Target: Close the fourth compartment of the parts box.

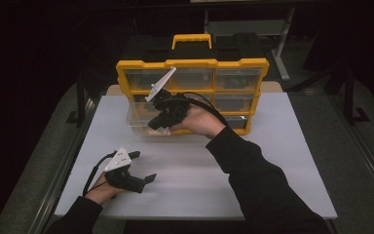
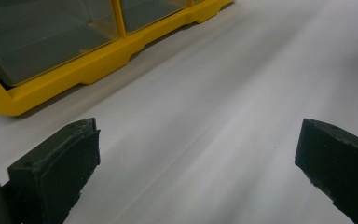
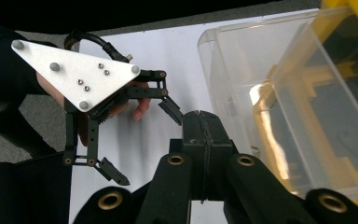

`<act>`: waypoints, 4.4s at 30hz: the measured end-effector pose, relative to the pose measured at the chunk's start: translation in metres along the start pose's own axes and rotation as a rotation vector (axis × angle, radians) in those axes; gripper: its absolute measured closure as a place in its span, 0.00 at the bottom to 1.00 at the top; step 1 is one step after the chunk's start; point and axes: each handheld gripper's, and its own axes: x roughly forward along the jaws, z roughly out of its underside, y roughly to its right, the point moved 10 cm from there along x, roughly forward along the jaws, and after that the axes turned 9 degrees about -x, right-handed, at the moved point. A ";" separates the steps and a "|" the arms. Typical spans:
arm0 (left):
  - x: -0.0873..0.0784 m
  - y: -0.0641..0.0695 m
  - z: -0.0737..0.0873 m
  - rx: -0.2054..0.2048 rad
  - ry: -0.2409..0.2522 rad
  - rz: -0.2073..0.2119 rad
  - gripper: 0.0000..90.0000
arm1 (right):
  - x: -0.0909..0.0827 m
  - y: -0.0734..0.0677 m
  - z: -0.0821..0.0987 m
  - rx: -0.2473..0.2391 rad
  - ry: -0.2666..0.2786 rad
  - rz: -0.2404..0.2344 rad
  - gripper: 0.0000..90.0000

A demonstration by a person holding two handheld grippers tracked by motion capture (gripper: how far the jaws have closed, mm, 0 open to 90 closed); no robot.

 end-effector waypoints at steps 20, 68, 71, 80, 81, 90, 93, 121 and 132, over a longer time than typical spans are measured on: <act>0.000 0.000 0.001 -0.003 -0.004 0.002 0.00 | 0.012 0.009 0.001 -0.009 -0.030 0.049 0.99; 0.000 -0.002 0.003 0.002 -0.012 -0.006 0.00 | 0.014 0.085 0.000 0.093 0.024 0.266 0.99; 0.000 -0.002 0.003 0.002 -0.012 -0.007 0.00 | 0.013 0.088 0.001 0.099 0.023 0.291 0.99; -0.001 -0.002 0.004 0.003 -0.012 -0.007 0.00 | 0.008 0.087 0.006 0.130 0.049 0.286 0.99; -0.001 -0.002 0.003 0.003 -0.012 -0.007 0.00 | 0.006 0.086 0.007 0.133 0.055 0.277 0.99; 0.000 -0.001 0.004 0.004 -0.018 -0.004 0.00 | -0.009 0.071 0.030 0.179 0.098 0.230 0.93; 0.000 -0.001 0.004 0.003 -0.018 -0.004 0.00 | -0.014 0.067 0.037 0.186 0.105 0.222 0.88; 0.001 -0.001 0.005 0.001 -0.025 -0.004 0.00 | -0.028 0.043 0.125 0.280 0.095 0.309 0.30; 0.001 -0.001 0.006 0.001 -0.027 -0.005 0.00 | -0.027 0.031 0.155 0.320 0.077 0.321 0.14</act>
